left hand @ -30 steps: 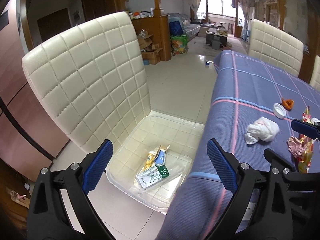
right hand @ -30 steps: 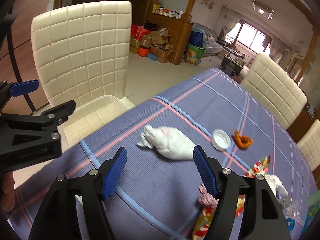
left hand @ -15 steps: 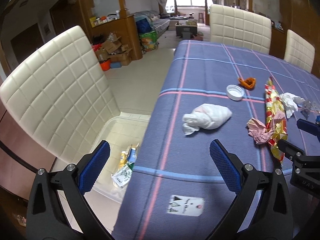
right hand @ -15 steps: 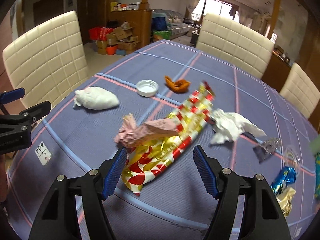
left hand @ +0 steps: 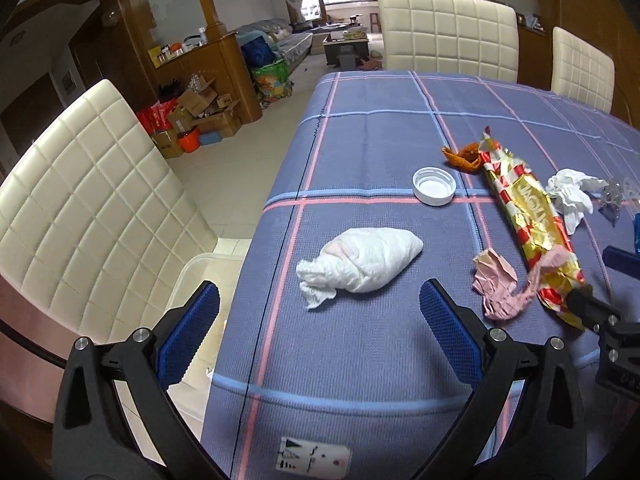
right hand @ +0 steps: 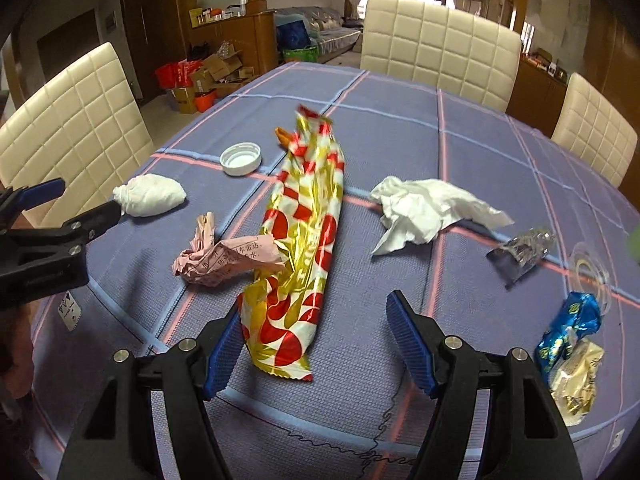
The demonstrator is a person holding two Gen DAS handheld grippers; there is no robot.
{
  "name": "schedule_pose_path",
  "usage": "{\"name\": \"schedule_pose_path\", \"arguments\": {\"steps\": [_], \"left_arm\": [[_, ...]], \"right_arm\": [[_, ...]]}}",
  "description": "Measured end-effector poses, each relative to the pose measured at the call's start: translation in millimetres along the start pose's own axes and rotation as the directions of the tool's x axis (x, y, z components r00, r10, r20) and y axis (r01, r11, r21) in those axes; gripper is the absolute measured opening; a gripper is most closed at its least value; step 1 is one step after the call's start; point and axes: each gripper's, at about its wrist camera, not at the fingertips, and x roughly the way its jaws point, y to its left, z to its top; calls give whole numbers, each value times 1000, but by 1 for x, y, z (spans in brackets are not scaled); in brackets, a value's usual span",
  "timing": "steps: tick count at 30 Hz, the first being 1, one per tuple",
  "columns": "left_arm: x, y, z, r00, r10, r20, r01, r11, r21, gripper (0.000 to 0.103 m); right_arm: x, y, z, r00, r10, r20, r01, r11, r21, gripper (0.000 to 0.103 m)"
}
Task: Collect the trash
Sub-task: 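Grasp the white cloth bundle with the left tool while the right tool grasps the red-gold wrapper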
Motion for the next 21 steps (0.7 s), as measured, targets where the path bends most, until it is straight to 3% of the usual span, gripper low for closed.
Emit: {"name": "schedule_pose_path", "arguments": {"steps": [6,10,17,20,21], "left_arm": [[22,1,7,1000,15,-20,-15,1000,7,99],[34,3,7,999,11,-30,-11,1000,10,99],[48,-5,5,998,-20,-57,21,1000,23,97],[45,-8,3,997,-64,-52,66,997,29,68],[44,-9,3,995,-81,-56,83,996,33,53]], "right_arm": [[10,-4,-6,999,26,-20,-25,999,27,63],[9,-5,-5,999,43,-5,-43,999,31,35],[5,-3,-3,998,-48,51,48,999,14,18],[4,-3,-3,994,-91,66,92,996,0,17],[4,-3,-3,993,-99,67,100,995,-2,16]]}}
